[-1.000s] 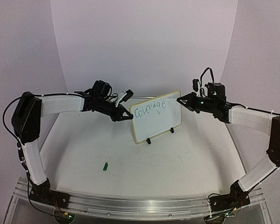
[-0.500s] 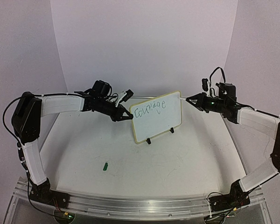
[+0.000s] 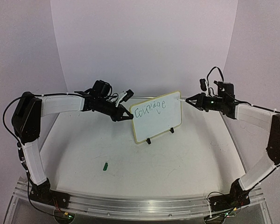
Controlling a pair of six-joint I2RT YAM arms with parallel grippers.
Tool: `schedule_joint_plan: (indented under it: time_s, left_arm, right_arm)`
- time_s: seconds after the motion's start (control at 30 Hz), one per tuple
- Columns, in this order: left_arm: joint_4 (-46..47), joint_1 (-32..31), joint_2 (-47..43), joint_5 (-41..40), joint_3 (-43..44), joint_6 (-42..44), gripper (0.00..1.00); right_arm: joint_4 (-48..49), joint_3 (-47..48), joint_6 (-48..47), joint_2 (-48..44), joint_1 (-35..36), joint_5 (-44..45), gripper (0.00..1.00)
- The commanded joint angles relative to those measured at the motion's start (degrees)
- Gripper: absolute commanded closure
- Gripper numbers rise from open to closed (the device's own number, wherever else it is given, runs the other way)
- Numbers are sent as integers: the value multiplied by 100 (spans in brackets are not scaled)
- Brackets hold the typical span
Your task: Write a sentence on the whiteboard
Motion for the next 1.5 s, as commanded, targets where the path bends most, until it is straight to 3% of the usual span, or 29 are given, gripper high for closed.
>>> schedule_joint_plan:
  time_s: [0.0,0.67,1.47]
  left_arm:
    - [-276,-90,64,69,135,103,100]
    - [-279,-89,187,86,165,99,100]
    - [-285,-89,211,96,165,100,100]
  right_arm:
    - [94,501,-133,329,-9,-43,100]
    - [25,1199,-100,1343,64,-653,100]
    - [220,947,276,1073,131,522,100]
